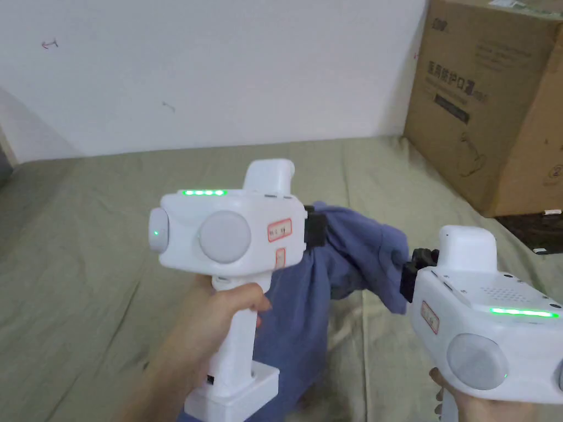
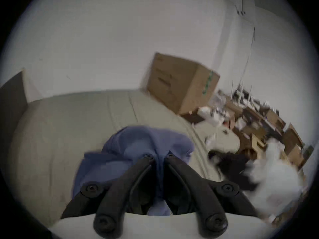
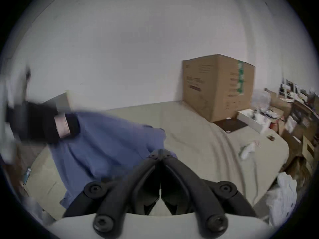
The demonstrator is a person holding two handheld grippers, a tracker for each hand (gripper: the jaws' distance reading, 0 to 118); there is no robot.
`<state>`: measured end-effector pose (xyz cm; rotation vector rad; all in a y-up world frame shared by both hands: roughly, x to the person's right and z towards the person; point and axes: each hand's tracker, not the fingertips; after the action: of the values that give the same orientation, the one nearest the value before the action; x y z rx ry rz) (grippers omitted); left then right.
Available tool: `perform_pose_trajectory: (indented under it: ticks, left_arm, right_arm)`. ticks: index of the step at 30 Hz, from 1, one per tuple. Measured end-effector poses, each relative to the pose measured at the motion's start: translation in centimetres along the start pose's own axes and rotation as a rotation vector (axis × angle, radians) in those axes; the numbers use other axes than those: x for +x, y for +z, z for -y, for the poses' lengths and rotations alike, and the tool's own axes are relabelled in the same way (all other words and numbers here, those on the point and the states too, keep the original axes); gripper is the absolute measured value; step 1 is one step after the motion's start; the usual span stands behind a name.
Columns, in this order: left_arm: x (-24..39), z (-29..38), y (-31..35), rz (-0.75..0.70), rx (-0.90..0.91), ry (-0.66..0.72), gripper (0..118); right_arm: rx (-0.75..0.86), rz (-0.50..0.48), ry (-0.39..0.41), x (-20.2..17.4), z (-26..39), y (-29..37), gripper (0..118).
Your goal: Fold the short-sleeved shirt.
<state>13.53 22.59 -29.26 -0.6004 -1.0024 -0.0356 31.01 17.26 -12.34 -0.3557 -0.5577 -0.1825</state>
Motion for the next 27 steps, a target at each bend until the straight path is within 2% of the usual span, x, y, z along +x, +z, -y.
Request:
perform_pose_trajectory:
  ticks: [1,4,7,9,11,12,13,14,15,16,17,21,22,23,26,27]
  left_arm:
    - [0.2,3.0,-4.1,0.027,-0.095,0.008,5]
    - [-0.6,10.1,-9.6,0.038,-0.327,0.112,5]
    - [0.1,16.1,-12.3,-0.006,-0.471,0.032,5]
    - [0.6,18.2,-12.7,-0.045,-0.508,-0.02,5]
    - [0.3,18.7,-12.6,-0.045,-0.486,0.0,7]
    - [0.1,18.5,-12.5,-0.039,-0.486,0.029,18]
    - [-0.2,17.8,-11.9,-0.032,-0.481,0.054,34]
    - [-0.4,17.4,-11.7,-0.029,-0.476,0.067,58]
    - [-0.6,17.0,-11.2,-0.032,-0.467,0.073,91]
    - [-0.8,16.6,-10.8,-0.033,-0.456,0.078,108]
    - [-0.9,16.0,-10.2,-0.029,-0.444,0.079,115]
    - [-2.5,13.6,-6.4,-0.061,-0.353,0.08,111]
    - [-3.3,13.1,-5.1,-0.071,-0.332,0.089,105]
    - [-4.0,12.8,-3.9,-0.076,-0.31,0.101,91]
    - [-7.2,12.6,0.0,-0.13,-0.256,0.17,64]
    - [-8.3,13.1,1.0,-0.174,-0.252,0.182,15]
  right_arm:
    - [-0.012,0.012,-0.015,0.9,0.2,0.1,0]
    - [-0.034,0.039,-0.029,2.5,1.3,0.1,0]
    - [-0.075,0.053,-0.019,2.7,2.5,-0.4,0]
    - [-0.099,0.044,-0.02,2.6,3.1,-0.8,0]
    - [-0.119,0.031,-0.019,2.1,3.5,-1.2,0]
    - [-0.126,0.023,-0.017,1.8,3.7,-1.3,0]
    - [-0.134,0.015,-0.013,1.5,3.8,-1.5,0]
    - [-0.14,0.009,-0.006,1.2,3.9,-1.6,0]
    - [-0.144,0.0,0.003,0.7,3.9,-1.7,0]
    - [-0.146,-0.009,0.01,0.3,4.0,-1.8,0]
    - [-0.149,-0.019,0.016,0.0,4.0,-1.8,0]
    - [-0.16,-0.052,0.043,-1.6,4.1,-2.1,0]
    - [-0.165,-0.061,0.049,-2.0,4.1,-2.2,0]
    - [-0.169,-0.071,0.052,-2.4,4.1,-2.2,0]
    - [-0.181,-0.106,0.064,-3.8,4.5,-2.4,0]
    - [-0.188,-0.112,0.073,-4.4,4.7,-2.5,0]
